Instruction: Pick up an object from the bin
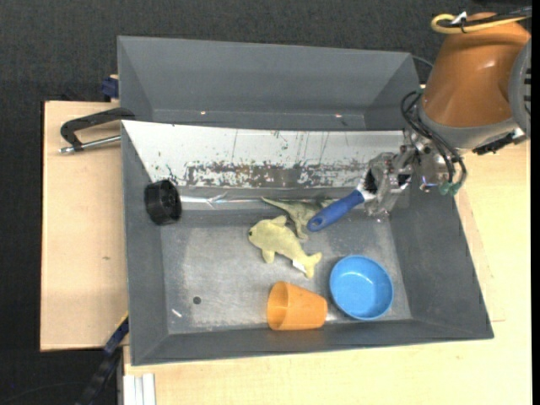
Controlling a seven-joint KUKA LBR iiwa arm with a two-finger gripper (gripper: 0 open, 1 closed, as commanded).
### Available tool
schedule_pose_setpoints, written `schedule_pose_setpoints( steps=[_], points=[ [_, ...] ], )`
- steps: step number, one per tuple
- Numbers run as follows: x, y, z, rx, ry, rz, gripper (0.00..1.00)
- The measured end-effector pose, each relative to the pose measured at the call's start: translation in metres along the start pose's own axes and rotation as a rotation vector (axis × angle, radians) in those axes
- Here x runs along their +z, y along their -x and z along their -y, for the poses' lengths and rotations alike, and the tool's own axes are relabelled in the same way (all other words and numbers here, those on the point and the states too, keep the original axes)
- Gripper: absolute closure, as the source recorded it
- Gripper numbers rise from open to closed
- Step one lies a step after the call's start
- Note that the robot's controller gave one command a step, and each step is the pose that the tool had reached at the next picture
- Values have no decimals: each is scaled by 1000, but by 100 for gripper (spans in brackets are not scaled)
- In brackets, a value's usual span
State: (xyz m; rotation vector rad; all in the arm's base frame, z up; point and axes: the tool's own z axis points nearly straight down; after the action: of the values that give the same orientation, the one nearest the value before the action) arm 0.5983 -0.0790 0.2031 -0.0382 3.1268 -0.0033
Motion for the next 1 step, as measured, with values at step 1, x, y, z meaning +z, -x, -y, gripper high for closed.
schedule_pose_setpoints(
  steps=[1],
  points=[
    [105, -15, -40, -302, 6, -20, 100]
  ],
)
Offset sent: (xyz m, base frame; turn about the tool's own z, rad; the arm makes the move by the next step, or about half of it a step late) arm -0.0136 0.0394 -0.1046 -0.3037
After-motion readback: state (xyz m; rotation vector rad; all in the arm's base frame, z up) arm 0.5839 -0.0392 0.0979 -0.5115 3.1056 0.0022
